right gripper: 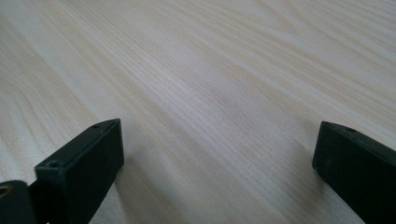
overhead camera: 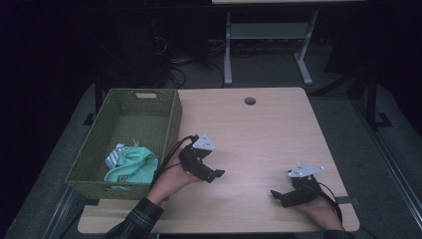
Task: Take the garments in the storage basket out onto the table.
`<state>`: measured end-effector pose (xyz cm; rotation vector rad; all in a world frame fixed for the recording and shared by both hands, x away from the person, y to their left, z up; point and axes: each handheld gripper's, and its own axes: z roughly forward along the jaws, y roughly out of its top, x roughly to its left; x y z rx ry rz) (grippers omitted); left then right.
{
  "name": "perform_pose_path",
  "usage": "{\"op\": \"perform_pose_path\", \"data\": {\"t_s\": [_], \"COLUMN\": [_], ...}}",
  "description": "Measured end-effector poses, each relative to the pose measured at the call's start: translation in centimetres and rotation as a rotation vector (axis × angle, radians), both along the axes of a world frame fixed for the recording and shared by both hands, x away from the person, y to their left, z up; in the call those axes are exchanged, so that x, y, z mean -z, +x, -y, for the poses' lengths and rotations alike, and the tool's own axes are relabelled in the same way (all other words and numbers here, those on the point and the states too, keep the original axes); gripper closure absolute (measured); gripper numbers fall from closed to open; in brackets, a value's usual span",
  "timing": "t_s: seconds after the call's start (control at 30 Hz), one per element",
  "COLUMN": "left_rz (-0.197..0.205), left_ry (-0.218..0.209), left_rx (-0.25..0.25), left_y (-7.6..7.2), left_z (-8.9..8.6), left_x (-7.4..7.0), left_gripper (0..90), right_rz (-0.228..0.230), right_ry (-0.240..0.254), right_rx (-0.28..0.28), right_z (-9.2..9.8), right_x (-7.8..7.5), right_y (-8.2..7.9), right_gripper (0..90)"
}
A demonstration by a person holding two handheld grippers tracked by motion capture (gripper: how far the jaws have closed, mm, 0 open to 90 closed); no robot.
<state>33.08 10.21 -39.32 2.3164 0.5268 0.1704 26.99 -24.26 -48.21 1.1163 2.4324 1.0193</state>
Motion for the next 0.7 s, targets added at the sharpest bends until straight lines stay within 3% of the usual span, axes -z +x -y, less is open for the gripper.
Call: {"op": "perform_pose_path", "data": {"t_s": [0.23, 0.7], "left_rz": [0.001, 0.013], "left_ry": [-0.027, -0.025], "left_rx": [0.009, 0.032], "left_y": [0.2, 0.4], "left_z": [-0.3, -1.3], "left_x": [-0.9, -2.0], "left_gripper": [13.1, 13.2], "right_rz": [0.005, 0.004], "right_ry": [0.000, 0.000], "right_rx": [-0.002, 0.004], "right_z": [0.0, 0.0], "right_x": [0.0, 0.0], "right_y": [0.0, 0.0], "right_gripper": [1.4, 1.5]}}
